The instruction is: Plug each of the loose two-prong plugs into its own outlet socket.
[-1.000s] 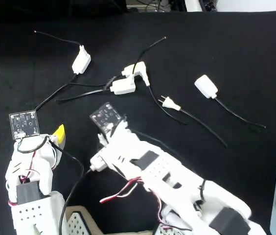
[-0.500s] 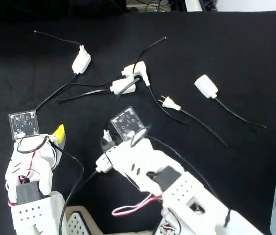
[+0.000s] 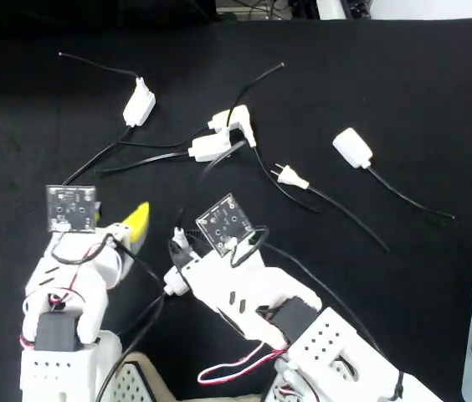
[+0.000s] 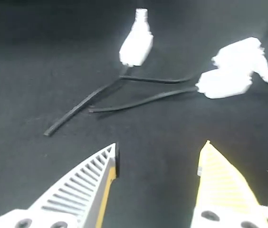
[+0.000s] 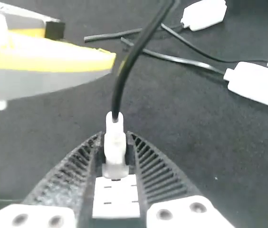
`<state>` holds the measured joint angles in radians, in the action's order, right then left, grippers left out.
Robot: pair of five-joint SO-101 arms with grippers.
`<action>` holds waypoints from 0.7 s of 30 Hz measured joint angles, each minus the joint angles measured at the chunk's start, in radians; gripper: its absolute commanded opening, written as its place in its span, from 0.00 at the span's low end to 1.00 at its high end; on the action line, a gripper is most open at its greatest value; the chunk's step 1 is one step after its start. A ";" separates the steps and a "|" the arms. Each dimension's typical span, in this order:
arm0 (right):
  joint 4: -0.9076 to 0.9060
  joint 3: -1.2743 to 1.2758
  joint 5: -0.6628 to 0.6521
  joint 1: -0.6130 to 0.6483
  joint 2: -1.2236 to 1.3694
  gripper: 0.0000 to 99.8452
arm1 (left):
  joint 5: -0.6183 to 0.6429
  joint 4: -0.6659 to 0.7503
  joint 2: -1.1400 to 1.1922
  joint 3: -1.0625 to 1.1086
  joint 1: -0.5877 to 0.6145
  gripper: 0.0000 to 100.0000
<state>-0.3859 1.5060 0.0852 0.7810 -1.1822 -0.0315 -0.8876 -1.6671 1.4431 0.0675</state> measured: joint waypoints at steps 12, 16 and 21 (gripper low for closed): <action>-0.005 0.000 0.000 -0.003 0.000 0.01 | -0.002 -0.074 -0.003 -0.044 -0.213 0.28; -0.005 0.000 0.000 -0.003 0.000 0.01 | -0.041 -0.097 -0.003 -0.044 -0.258 0.28; -0.006 0.000 0.005 -0.003 0.000 0.01 | -0.049 -0.106 -0.003 -0.044 -0.262 0.28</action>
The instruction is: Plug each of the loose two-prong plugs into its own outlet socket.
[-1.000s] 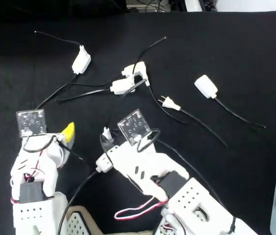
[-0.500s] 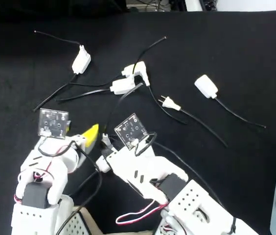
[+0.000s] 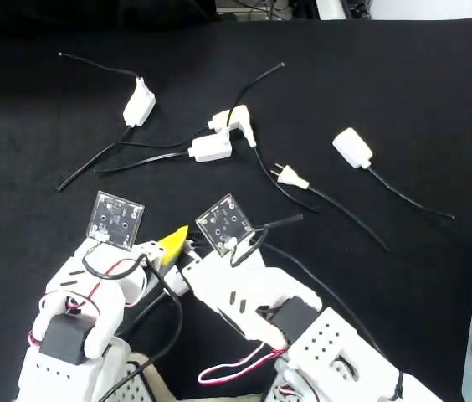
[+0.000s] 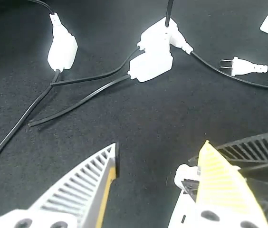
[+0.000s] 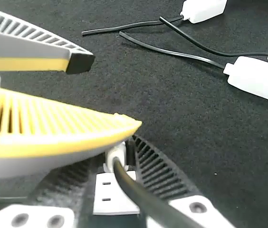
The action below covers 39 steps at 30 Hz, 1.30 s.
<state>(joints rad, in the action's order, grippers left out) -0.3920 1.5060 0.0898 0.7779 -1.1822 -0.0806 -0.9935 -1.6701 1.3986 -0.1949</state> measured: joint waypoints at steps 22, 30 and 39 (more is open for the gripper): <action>-0.400 -0.203 0.006 0.000 0.089 0.01 | 0.110 0.031 0.000 0.018 0.511 0.27; -0.407 -0.388 0.066 0.000 0.404 0.01 | 0.110 0.031 0.000 0.018 0.529 0.27; -0.356 -0.416 0.066 -0.049 0.545 0.01 | 0.117 0.031 0.000 0.018 0.600 0.27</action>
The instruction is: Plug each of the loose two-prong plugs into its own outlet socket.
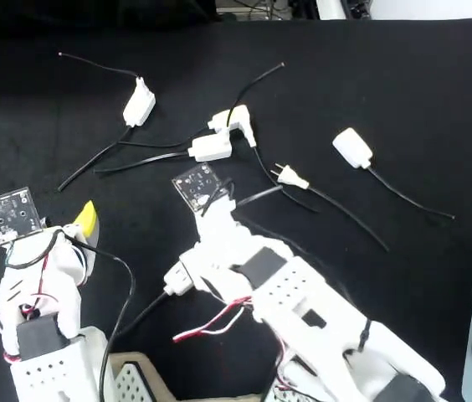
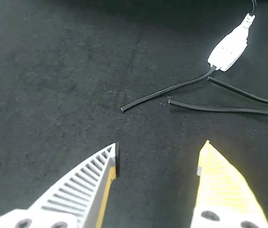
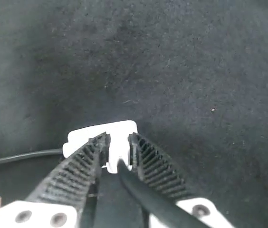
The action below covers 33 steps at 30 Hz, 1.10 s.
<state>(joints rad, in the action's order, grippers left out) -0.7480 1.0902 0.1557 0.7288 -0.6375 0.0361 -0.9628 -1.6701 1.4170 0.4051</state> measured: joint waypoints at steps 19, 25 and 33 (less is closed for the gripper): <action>0.084 -0.005 0.002 -0.008 0.114 0.01 | 0.000 0.000 0.000 0.000 0.003 0.27; 0.051 -0.011 -0.003 -0.008 0.112 0.01 | 0.000 0.000 0.000 0.000 0.003 0.27; 0.169 0.066 -0.023 -0.008 0.115 0.01 | 0.000 0.000 0.000 0.000 0.003 0.27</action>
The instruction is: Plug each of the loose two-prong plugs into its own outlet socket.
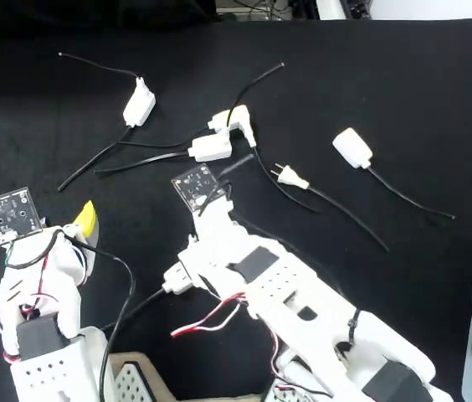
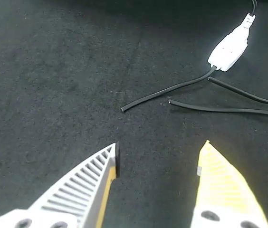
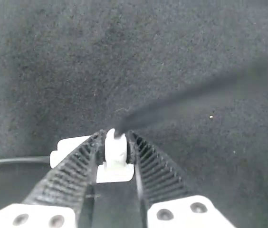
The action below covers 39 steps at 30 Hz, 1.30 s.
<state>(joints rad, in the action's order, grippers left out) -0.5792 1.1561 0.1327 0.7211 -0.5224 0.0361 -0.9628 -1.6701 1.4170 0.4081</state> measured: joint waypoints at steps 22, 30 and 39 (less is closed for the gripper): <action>0.031 -0.005 -0.100 0.002 0.000 0.01 | 0.000 0.000 0.000 0.000 0.000 0.27; -0.097 -0.037 -0.101 0.003 -0.083 0.01 | 0.000 0.000 0.000 0.000 0.000 0.27; -0.149 0.089 -0.101 0.003 -0.328 0.01 | 0.000 0.000 0.000 0.000 0.000 0.27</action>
<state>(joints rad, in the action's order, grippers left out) -0.7281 1.2451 0.0315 0.7242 -0.8508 0.0361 -0.9628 -1.6701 1.4170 0.4081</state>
